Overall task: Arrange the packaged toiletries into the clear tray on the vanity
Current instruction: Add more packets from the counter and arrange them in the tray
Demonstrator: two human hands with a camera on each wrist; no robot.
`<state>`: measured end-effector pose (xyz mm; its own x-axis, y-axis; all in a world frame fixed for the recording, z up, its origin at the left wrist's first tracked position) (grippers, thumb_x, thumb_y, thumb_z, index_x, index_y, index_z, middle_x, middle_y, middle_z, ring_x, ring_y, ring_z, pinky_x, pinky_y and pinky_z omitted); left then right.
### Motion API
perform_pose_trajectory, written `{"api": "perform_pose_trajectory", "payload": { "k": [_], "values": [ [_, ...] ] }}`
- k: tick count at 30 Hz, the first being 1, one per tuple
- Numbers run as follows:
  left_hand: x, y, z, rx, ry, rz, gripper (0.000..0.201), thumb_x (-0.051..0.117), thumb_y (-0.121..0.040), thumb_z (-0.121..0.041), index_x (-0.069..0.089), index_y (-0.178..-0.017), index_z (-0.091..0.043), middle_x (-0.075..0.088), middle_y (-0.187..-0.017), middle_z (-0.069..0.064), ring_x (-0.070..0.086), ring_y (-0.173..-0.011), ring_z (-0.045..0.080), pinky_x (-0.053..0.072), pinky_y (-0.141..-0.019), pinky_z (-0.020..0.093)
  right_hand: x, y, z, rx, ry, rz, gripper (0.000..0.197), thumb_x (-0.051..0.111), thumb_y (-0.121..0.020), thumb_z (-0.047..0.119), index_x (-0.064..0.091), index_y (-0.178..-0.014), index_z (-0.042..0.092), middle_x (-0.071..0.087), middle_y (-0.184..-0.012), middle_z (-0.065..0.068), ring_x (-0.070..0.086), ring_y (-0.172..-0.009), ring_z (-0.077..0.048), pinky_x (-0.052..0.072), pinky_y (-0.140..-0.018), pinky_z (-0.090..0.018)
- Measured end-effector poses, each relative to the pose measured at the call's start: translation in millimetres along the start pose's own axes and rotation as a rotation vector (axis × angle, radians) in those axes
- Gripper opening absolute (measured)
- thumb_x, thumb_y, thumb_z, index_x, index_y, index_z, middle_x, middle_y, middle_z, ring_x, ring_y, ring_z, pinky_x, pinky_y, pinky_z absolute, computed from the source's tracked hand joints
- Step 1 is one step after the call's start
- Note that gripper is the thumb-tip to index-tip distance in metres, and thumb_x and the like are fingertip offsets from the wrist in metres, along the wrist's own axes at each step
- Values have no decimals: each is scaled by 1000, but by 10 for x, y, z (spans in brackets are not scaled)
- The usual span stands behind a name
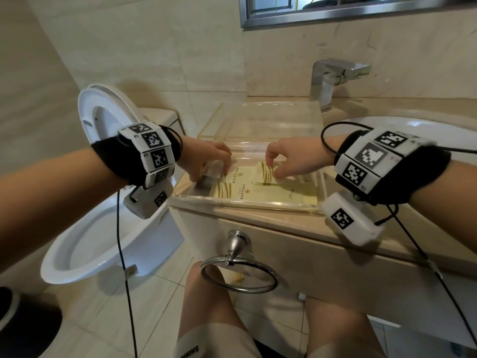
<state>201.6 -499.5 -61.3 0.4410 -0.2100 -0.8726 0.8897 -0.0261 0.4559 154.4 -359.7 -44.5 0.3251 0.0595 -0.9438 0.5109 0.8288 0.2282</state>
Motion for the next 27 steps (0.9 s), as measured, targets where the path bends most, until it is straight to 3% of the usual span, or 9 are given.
{"api": "perform_pose_trajectory", "payload": {
  "k": [2,5,6,8,11,19,23,27],
  "values": [
    [6,-1,20,-13,30,11,67,71,-74,-2,44,-129,-29,15,-151,-5,33,-133,24,45,-96,26,-15,18,-3,7,5,-1,35,56,-90,20,50,-124,14,55,-124,-7,51,-92,-16,42,-71,-23],
    [6,15,75,-56,100,26,83,76,-71,-12,32,-138,-33,12,-151,-4,30,-135,23,40,-104,30,-49,44,-49,26,-11,-12,37,57,-89,21,49,-125,15,52,-126,-4,51,-108,-20,40,-83,-24],
    [-3,23,97,-75,131,26,89,78,-70,-14,26,-141,-34,13,-151,-4,29,-135,22,38,-107,33,-61,51,-71,35,-14,-16,37,57,-89,21,49,-125,14,52,-123,-3,51,-105,-19,40,-81,-23],
    [-25,36,151,-126,197,28,99,78,-69,-16,17,-145,-31,19,-149,-3,31,-134,22,38,-108,39,-69,58,-120,55,-23,-10,34,59,-89,23,50,-120,13,53,-106,-1,50,-85,-13,40,-66,-18],
    [-32,35,201,-189,214,54,106,79,-69,-17,8,-147,-25,28,-147,2,37,-130,23,40,-107,40,-53,54,-184,67,-45,7,23,62,-87,26,48,-101,14,49,-83,3,41,-64,-7,34,-53,-17],
    [-34,-39,278,-240,128,43,100,78,-67,-11,16,-144,-23,42,-135,4,47,-118,23,46,-100,42,61,17,-267,67,-56,67,32,72,-78,29,42,-80,20,52,-83,4,45,-65,-6,37,-54,-17],
    [-50,-47,268,-216,58,-11,95,78,-68,-13,21,-143,-25,35,-138,3,47,-113,21,47,-99,40,74,11,-278,57,-55,74,30,70,-80,27,43,-84,15,54,-90,-2,44,-63,-7,38,-53,-16],
    [-10,-35,249,-193,30,13,100,80,-66,-15,19,-143,-32,24,-145,2,40,-127,27,43,-104,44,68,6,-288,56,-63,69,30,70,-79,28,44,-86,15,53,-85,0,43,-63,-7,37,-53,-17]
  ]
}}
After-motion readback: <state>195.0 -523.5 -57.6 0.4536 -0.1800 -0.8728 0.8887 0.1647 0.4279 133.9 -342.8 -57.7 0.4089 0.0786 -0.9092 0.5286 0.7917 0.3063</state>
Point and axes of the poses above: each hand's wrist, its own y-axis away from the middle knuckle, its own x-axis out of the palm, z = x × y, the point moved 7 cm from there along -y, towards the middle knuckle
